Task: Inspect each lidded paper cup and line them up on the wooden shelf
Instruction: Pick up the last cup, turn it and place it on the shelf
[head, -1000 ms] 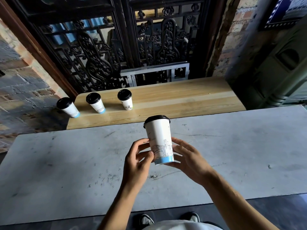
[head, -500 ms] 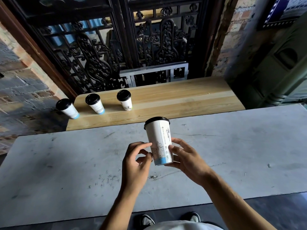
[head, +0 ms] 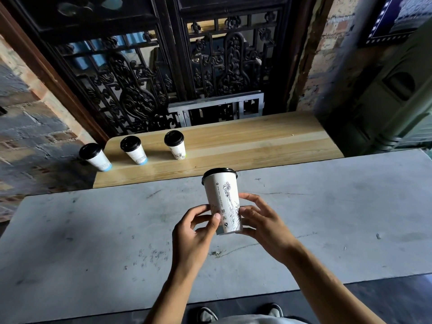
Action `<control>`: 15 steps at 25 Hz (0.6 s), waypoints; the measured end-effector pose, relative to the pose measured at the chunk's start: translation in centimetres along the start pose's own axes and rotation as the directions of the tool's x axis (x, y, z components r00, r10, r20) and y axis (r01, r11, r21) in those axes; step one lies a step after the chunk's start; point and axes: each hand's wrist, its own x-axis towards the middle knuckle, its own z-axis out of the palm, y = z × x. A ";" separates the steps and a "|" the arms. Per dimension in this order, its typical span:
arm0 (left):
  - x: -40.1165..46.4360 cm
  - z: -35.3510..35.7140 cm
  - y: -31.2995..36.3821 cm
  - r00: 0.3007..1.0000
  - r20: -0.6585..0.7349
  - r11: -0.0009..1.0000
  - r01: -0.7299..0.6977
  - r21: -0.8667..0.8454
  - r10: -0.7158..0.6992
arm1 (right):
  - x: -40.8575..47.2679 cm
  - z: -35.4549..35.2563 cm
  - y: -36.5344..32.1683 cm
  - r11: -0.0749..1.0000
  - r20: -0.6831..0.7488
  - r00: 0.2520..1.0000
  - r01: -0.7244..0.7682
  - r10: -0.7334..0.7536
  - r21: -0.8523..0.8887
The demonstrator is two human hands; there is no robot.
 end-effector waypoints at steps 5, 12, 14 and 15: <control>-0.1 -0.2 0.5 0.999 0.042 1.000 -0.029 0.000 0.029 | 0.4 0.0 0.4 1.000 -0.038 0.999 0.015 -0.014 0.012; 0.4 -0.2 0.2 1.000 0.020 1.000 -0.008 0.019 0.007 | 0.8 0.0 0.8 0.994 -0.056 0.998 -0.004 0.010 0.107; 0.4 0.1 0.5 1.000 0.006 1.000 -0.008 -0.004 0.008 | 0.8 -0.1 0.8 0.987 0.022 0.999 -0.049 0.046 0.152; 0.3 0.2 0.6 1.000 -0.002 1.000 -0.005 -0.017 0.005 | 0.7 0.0 0.7 0.987 0.062 0.996 -0.067 0.058 0.147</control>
